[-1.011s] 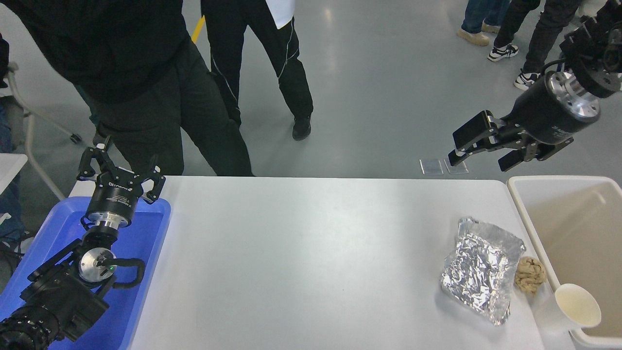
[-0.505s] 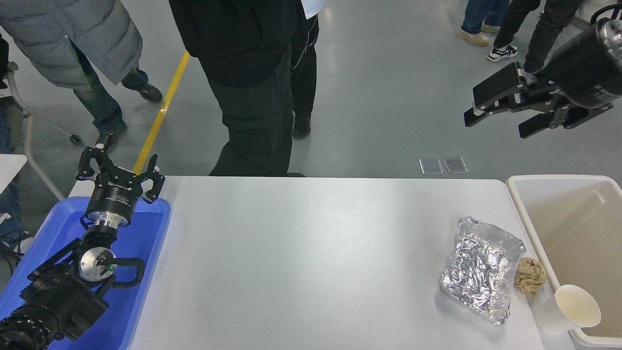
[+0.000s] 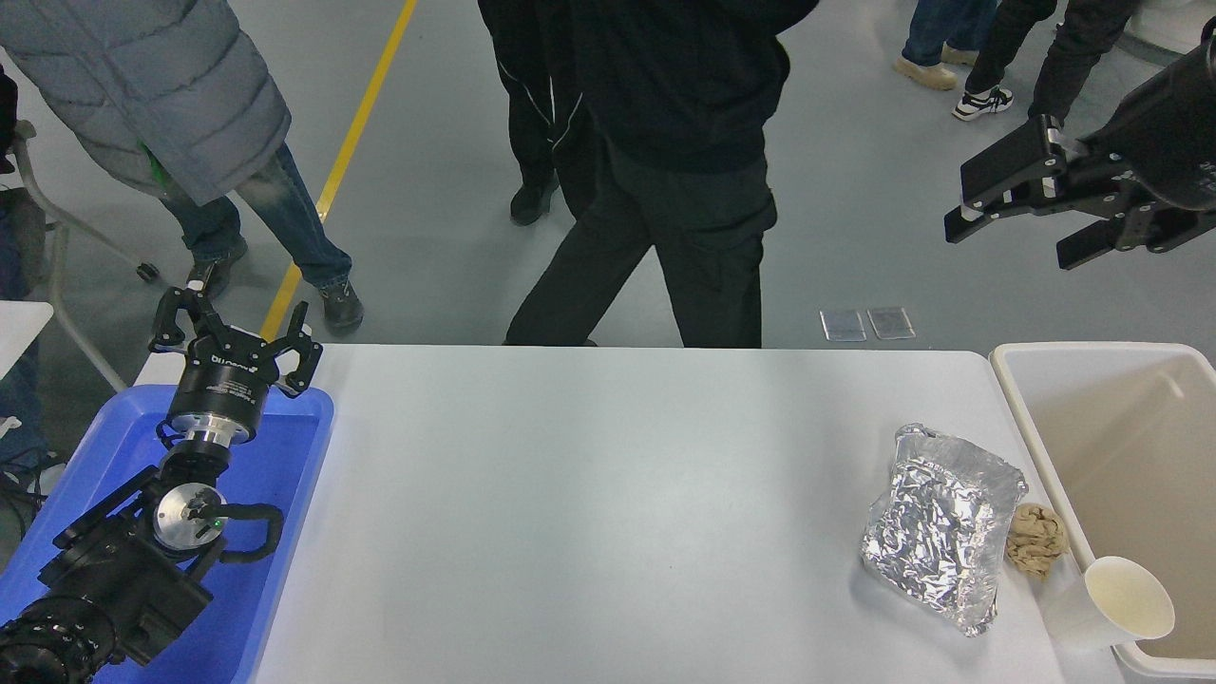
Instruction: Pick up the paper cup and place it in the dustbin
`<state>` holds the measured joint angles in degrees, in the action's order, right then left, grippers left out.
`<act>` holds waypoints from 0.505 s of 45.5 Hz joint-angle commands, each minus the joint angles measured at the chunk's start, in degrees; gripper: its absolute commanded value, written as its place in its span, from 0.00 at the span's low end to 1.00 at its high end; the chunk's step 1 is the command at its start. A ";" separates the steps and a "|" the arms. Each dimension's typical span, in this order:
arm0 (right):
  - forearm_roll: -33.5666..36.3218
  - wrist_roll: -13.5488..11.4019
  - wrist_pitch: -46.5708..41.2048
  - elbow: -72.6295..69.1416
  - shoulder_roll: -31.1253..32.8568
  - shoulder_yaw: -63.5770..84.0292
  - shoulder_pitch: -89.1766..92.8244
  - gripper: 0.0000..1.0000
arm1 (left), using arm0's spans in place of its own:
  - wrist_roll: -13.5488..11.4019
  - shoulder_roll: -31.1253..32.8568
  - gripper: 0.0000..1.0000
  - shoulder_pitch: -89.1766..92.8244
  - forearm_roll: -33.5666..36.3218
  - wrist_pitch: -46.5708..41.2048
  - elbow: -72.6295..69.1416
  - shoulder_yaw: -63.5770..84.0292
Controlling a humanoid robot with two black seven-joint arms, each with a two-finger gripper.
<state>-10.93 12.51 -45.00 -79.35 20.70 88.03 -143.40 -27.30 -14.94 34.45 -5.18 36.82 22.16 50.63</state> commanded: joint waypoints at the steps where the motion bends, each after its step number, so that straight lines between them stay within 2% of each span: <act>1: 0.03 -8.02 0.00 0.25 0.21 0.04 0.22 1.00 | -0.03 0.00 0.98 0.00 0.00 0.01 -0.01 0.00; 23: 0.38 -8.46 0.00 1.39 7.32 3.99 11.12 1.00 | -0.03 0.00 0.98 0.00 -0.09 0.01 -0.01 -0.09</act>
<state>-10.20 5.04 -45.00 -78.53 24.35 89.64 -138.21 -27.34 -14.94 34.46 -5.25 36.83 22.16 50.61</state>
